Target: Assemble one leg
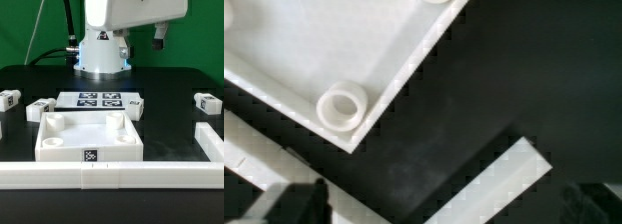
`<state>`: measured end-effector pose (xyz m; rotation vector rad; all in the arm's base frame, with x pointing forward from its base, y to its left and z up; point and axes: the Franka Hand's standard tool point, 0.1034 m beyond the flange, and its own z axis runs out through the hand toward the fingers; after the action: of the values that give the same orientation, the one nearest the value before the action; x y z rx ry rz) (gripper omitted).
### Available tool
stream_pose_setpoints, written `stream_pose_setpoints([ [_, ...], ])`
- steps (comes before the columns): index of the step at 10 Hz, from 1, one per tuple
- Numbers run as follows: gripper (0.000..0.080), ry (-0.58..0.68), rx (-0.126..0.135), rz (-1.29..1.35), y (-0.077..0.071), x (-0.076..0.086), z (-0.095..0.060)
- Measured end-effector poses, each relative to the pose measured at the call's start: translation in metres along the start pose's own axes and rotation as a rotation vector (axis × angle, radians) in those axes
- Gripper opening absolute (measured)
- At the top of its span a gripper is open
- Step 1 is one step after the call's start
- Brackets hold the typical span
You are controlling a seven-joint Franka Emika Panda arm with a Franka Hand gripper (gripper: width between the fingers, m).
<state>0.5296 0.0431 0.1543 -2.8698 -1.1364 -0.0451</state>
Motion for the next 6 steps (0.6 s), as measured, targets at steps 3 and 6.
stream_pose_setpoints([
  [3, 0.0650, -0.001, 0.000, 0.000, 0.0000, -0.0001, 0.0002],
  [6, 0.0650, -0.002, 0.001, -0.001, -0.0002, -0.0004, 0.0011],
])
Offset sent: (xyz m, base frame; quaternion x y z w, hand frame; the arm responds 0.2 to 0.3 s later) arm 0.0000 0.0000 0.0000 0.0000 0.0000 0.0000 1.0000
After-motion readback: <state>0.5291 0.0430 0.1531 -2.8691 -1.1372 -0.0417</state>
